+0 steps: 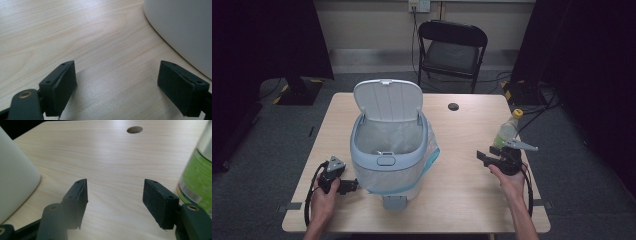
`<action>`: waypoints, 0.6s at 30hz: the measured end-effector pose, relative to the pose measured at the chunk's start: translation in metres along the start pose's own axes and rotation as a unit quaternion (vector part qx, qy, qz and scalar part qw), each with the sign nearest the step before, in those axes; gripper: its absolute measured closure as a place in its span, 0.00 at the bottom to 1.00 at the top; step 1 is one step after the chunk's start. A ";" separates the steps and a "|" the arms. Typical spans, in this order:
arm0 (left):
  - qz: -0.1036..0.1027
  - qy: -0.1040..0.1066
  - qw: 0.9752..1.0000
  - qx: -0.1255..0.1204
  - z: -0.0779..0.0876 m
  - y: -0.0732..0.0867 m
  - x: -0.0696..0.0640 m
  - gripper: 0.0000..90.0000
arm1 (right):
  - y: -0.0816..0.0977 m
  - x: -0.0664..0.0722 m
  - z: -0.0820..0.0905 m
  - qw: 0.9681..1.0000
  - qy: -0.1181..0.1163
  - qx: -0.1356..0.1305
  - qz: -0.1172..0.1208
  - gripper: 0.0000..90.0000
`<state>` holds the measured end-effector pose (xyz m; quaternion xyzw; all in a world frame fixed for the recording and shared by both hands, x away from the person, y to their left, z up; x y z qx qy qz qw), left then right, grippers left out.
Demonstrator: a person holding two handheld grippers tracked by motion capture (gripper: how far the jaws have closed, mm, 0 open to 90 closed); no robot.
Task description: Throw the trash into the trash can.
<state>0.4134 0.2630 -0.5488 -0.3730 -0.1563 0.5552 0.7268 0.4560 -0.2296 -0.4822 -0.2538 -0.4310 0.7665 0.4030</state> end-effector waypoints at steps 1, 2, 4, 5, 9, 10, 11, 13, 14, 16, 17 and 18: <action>0.001 0.000 1.000 0.000 0.000 0.000 0.000 0.17 | 0.004 -0.002 0.000 1.000 0.006 0.006 0.000 0.40; 0.001 0.000 1.000 0.000 0.000 0.000 0.000 0.17 | 0.008 -0.004 0.000 1.000 0.009 0.011 -0.002 0.40; 0.001 0.000 1.000 0.000 0.000 0.000 0.000 0.17 | 0.011 -0.005 -0.001 1.000 0.011 0.017 -0.005 0.40; 0.000 0.000 1.000 0.000 0.000 0.000 0.000 0.17 | 0.018 -0.010 -0.001 0.999 0.020 0.028 -0.005 0.39; 0.001 0.000 1.000 0.000 0.000 0.000 0.000 0.17 | 0.027 -0.021 -0.002 0.998 0.038 0.044 -0.015 0.37; 0.001 0.000 1.000 0.000 0.000 0.000 0.000 0.17 | 0.030 -0.024 -0.002 0.998 0.042 0.049 -0.021 0.35; 0.000 0.000 1.000 0.000 0.000 0.000 0.000 0.17 | 0.031 -0.027 -0.003 0.997 0.044 0.051 -0.025 0.34; 0.000 0.000 1.000 0.000 0.000 0.000 0.000 0.17 | 0.033 -0.031 -0.003 0.997 0.053 0.058 -0.027 0.33; 0.000 0.000 1.000 0.000 0.000 0.000 0.000 0.17 | 0.034 -0.033 -0.003 0.996 0.055 0.059 -0.030 0.32; 0.001 0.000 1.000 0.000 0.000 0.000 0.000 0.17 | 0.035 -0.039 -0.003 0.995 0.067 0.063 -0.031 0.31; 0.001 0.000 1.000 0.000 0.000 0.000 0.000 0.17 | 0.036 -0.042 -0.003 0.995 0.073 0.067 -0.032 0.30; 0.000 0.000 1.000 0.000 0.000 0.000 0.000 0.17 | 0.036 -0.044 -0.003 0.994 0.080 0.071 -0.030 0.29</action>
Point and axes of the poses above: each handheld gripper's, and its own axes: z roughly backward along the jaws, y roughly out of its underside, x roughly to its left, the point moved 7 cm from there along -z, roughly forward along the jaws, and after that the axes turned 15 degrees about z, right-handed, at the moved point
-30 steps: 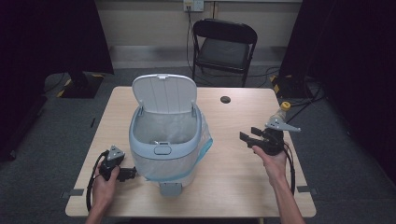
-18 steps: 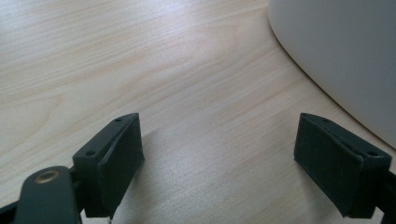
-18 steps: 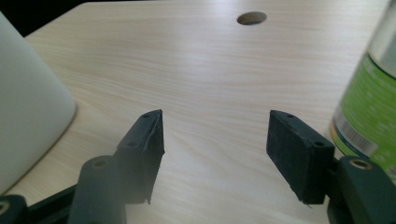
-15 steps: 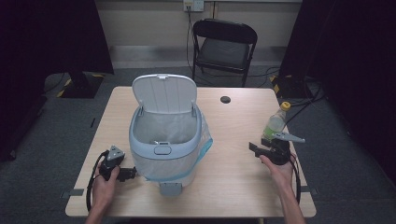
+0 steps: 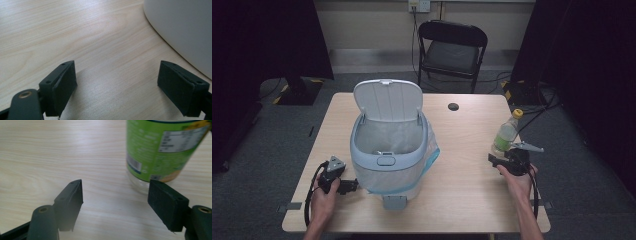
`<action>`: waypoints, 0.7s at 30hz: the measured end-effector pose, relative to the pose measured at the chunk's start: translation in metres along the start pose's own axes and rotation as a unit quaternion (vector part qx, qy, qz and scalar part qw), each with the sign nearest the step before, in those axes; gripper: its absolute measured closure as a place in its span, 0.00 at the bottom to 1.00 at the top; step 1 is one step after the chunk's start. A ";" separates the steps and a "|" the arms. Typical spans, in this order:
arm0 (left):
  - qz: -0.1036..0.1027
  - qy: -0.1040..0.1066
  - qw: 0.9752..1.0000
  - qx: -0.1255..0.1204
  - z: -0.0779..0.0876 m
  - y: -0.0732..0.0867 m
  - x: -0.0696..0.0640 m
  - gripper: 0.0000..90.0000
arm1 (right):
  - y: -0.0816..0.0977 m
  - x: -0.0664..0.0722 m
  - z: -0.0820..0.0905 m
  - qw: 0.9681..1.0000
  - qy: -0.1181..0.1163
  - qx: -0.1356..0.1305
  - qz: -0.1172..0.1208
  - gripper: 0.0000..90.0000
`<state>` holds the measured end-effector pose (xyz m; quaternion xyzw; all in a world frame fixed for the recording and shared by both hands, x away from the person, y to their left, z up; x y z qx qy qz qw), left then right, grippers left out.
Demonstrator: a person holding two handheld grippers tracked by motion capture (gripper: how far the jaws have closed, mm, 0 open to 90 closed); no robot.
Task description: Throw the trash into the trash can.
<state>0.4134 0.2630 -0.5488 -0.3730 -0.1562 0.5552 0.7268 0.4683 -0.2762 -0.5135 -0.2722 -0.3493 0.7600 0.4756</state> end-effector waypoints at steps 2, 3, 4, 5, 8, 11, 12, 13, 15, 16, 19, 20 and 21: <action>0.000 0.000 1.000 0.000 0.000 0.000 0.000 0.17 | 0.001 -0.005 -0.002 1.000 0.004 0.006 0.001 0.27; 0.001 0.000 1.000 0.000 0.000 0.000 0.000 0.17 | 0.001 -0.006 -0.003 1.000 0.007 0.010 0.001 0.25; 0.000 0.000 1.000 0.000 0.000 0.000 0.000 0.17 | 0.001 -0.010 -0.005 1.000 0.014 0.015 0.002 0.24; 0.000 0.000 1.000 0.000 0.000 0.000 0.000 0.17 | 0.001 -0.012 -0.006 1.000 0.016 0.018 0.000 0.24; 0.000 0.000 1.000 0.000 0.000 0.000 0.000 0.17 | 0.000 -0.020 -0.008 0.999 0.036 0.011 -0.003 0.22; 0.001 0.000 1.000 0.000 0.000 0.000 0.000 0.17 | 0.001 -0.025 -0.010 0.999 0.043 0.013 -0.009 0.22; 0.000 0.000 1.000 0.000 0.000 0.000 0.000 0.17 | 0.001 -0.025 -0.011 0.999 0.039 0.019 -0.010 0.20; 0.000 0.000 1.000 0.000 0.000 0.000 0.000 0.17 | 0.000 -0.026 -0.012 0.999 0.034 0.022 -0.013 0.20; 0.001 0.000 1.000 0.000 0.000 0.000 0.000 0.17 | -0.003 -0.026 -0.014 0.999 0.036 0.020 -0.010 0.20; 0.001 0.000 1.000 0.000 0.000 0.000 0.000 0.17 | -0.004 -0.027 -0.015 0.999 0.037 0.021 -0.010 0.20; 0.000 0.000 1.000 0.000 0.000 0.000 0.000 0.17 | -0.006 -0.030 -0.018 0.999 0.047 0.019 -0.007 0.20; 0.001 0.000 1.000 0.000 0.000 0.000 0.000 0.17 | -0.005 -0.032 -0.019 0.999 0.048 0.018 -0.009 0.20; 0.000 0.000 1.000 0.000 0.000 0.000 0.000 0.17 | -0.005 -0.033 -0.019 0.999 0.049 0.017 -0.010 0.20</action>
Point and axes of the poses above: each handheld gripper's, and its own axes: z roughly backward along the jaws, y roughly out of its underside, x roughly to its left, the point moved 7 cm from there along -z, roughly forward along the jaws, and after that the axes turned 15 degrees about z, right-handed, at the moved point
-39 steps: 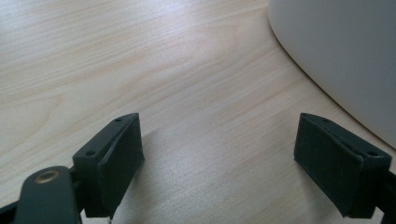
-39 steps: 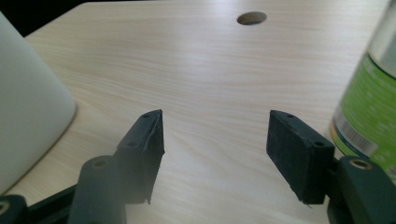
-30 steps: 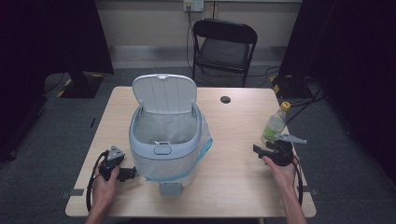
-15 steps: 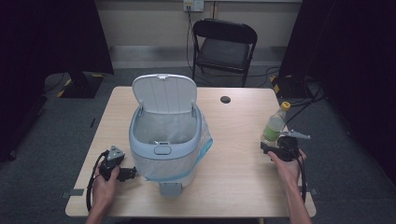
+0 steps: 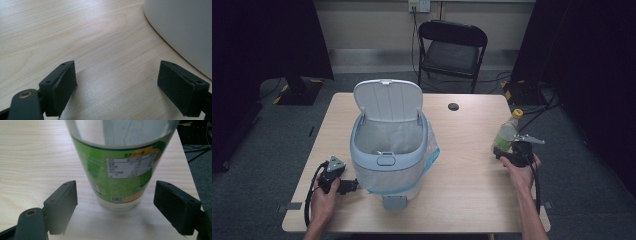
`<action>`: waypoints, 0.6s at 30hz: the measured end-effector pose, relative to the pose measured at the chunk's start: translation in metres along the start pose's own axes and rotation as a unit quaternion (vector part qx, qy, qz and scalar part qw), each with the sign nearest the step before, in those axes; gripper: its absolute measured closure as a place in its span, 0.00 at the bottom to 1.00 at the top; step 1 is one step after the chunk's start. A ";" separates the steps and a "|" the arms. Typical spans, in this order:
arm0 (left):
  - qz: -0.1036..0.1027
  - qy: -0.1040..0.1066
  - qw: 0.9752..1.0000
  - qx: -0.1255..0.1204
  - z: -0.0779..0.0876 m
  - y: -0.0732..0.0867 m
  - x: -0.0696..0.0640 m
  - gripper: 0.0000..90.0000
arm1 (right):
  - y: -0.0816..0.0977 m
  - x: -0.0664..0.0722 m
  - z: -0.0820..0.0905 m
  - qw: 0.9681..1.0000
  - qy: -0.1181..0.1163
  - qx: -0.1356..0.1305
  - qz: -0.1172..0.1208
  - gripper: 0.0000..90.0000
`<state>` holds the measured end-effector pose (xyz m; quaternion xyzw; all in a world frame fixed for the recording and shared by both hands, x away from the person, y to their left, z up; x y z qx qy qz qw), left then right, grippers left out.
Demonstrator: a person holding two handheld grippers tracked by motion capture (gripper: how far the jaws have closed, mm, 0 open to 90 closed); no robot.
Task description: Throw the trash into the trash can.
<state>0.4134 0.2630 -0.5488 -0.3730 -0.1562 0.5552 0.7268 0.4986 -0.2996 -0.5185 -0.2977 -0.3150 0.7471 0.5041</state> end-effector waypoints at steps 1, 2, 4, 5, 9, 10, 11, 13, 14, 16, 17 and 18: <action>0.000 0.000 1.000 0.000 0.000 0.000 0.000 0.17 | 0.000 -0.001 -0.001 1.000 0.003 0.000 0.000 0.20; 0.000 0.000 1.000 0.000 0.000 0.000 0.000 0.17 | 0.000 -0.003 -0.003 1.000 0.004 -0.003 0.000 0.20; 0.000 0.000 1.000 0.000 0.000 0.000 0.000 0.17 | 0.000 -0.005 -0.007 1.000 0.005 -0.011 -0.001 0.21; 0.000 0.000 1.000 0.000 0.000 0.000 0.000 0.17 | 0.001 -0.006 -0.010 1.000 0.006 -0.012 -0.001 0.21; 0.000 0.000 1.000 0.000 0.000 0.000 0.000 0.17 | 0.000 -0.005 -0.018 1.000 0.004 -0.021 -0.004 0.21; 0.000 0.000 1.000 0.000 0.000 0.000 0.000 0.17 | 0.001 -0.005 -0.020 1.000 0.002 -0.021 -0.005 0.21; 0.000 0.000 1.000 0.000 0.000 0.000 0.000 0.17 | 0.001 -0.005 -0.020 1.000 0.002 -0.021 -0.005 0.21; 0.000 0.000 1.000 0.000 0.000 0.000 0.000 0.17 | 0.000 -0.002 -0.024 1.000 -0.001 -0.022 -0.003 0.22; -0.002 0.000 1.000 0.001 0.000 0.000 0.000 0.17 | -0.002 -0.001 -0.025 1.000 -0.001 -0.022 -0.003 0.21; 0.001 0.000 1.000 0.000 0.000 0.000 0.000 0.17 | -0.003 -0.001 -0.027 1.000 0.012 -0.015 0.006 0.23; 0.000 0.000 1.000 0.000 0.000 0.000 0.000 0.17 | -0.004 -0.001 -0.028 1.000 0.014 -0.015 0.005 0.25; 0.000 0.000 1.000 0.000 0.000 0.000 0.000 0.17 | -0.003 -0.001 -0.029 1.000 0.018 -0.014 0.004 0.28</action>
Point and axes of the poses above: each handheld gripper's, and its own axes: z roughly backward along the jaws, y roughly out of its underside, x roughly to its left, the point moved 7 cm from there along -z, roughly forward along the jaws, and after that the axes turned 15 degrees about z, right-handed, at the moved point
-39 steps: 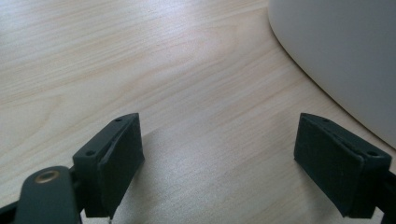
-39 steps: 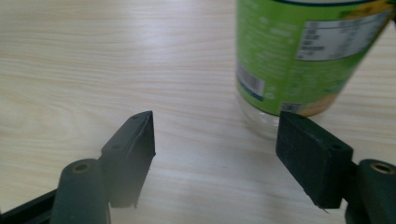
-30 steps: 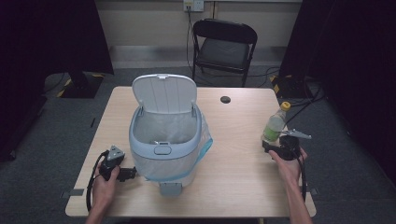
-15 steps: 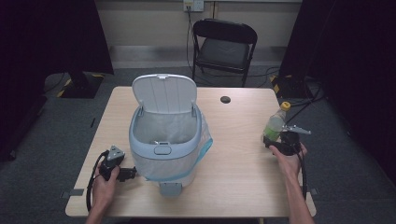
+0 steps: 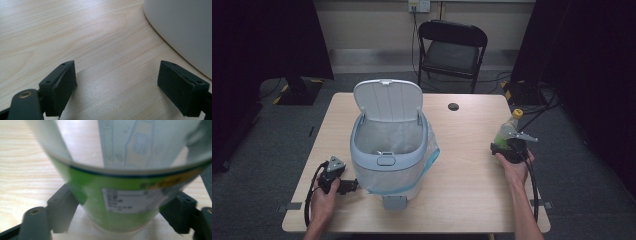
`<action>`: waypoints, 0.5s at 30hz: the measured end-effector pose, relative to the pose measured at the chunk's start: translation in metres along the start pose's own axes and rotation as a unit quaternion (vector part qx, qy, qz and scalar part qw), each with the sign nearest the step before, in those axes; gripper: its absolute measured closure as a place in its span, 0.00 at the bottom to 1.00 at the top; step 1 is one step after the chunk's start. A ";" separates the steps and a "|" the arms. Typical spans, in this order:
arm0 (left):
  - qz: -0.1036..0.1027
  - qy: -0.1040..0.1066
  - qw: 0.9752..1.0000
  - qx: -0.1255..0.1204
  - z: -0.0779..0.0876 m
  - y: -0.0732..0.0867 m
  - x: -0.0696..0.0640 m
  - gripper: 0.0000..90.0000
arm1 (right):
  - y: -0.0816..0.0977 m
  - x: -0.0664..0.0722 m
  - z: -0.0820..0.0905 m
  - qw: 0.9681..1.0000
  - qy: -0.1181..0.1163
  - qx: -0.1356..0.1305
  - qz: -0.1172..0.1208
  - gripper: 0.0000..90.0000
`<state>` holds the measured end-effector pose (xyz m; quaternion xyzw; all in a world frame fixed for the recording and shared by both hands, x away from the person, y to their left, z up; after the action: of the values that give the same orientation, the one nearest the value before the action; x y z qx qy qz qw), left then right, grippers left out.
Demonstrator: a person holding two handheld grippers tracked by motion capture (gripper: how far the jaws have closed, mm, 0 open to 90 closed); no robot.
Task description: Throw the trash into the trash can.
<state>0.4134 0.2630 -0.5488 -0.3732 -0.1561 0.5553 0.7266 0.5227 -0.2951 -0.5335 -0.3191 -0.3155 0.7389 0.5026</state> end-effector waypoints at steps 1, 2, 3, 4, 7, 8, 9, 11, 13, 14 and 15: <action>0.000 0.000 1.000 0.000 0.000 0.000 0.000 0.17 | 0.000 -0.001 0.000 1.000 0.001 0.001 0.004 0.28; 0.000 0.000 1.000 0.000 0.000 0.000 0.000 0.17 | 0.000 -0.001 0.000 1.000 0.000 0.002 0.003 0.29; 0.000 0.000 1.000 0.000 0.000 0.000 0.000 0.17 | 0.000 -0.001 0.000 1.000 0.002 0.003 0.006 0.29; 0.000 0.000 1.000 0.000 0.000 0.000 0.000 0.17 | 0.000 0.000 0.000 1.000 0.007 0.004 0.011 0.29; 0.000 0.000 1.000 0.000 0.000 0.000 0.000 0.17 | 0.000 0.002 0.002 1.000 0.007 0.006 0.017 0.30; -0.001 0.000 1.000 0.001 0.000 0.000 0.000 0.17 | -0.001 0.004 0.003 1.000 0.008 0.005 0.023 0.30; 0.001 0.000 1.000 0.000 0.000 0.000 0.000 0.17 | -0.001 0.006 0.003 1.000 0.003 0.007 0.024 0.30; 0.000 0.000 1.000 0.000 0.000 0.000 0.000 0.17 | -0.001 0.010 0.004 0.999 -0.003 0.008 0.032 0.30; -0.002 -0.001 1.000 0.001 0.000 0.000 0.000 0.17 | 0.000 0.016 0.007 0.999 -0.011 0.006 0.039 0.30; 0.001 0.000 1.000 0.000 0.000 0.000 0.000 0.17 | 0.000 0.019 0.008 0.999 -0.015 0.005 0.040 0.30; -0.001 0.000 1.000 0.001 0.000 0.000 0.000 0.17 | 0.001 0.023 0.010 0.999 -0.019 0.004 0.045 0.30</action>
<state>0.4133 0.2632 -0.5488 -0.3723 -0.1563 0.5549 0.7274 0.5070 -0.2748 -0.5319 -0.3165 -0.3072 0.7683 0.4639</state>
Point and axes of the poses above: each handheld gripper's, and its own axes: z roughly backward along the jaws, y roughly out of its underside, x roughly to its left, the point moved 7 cm from there along -z, roughly forward along the jaws, and after that the axes turned 15 degrees about z, right-handed, at the moved point
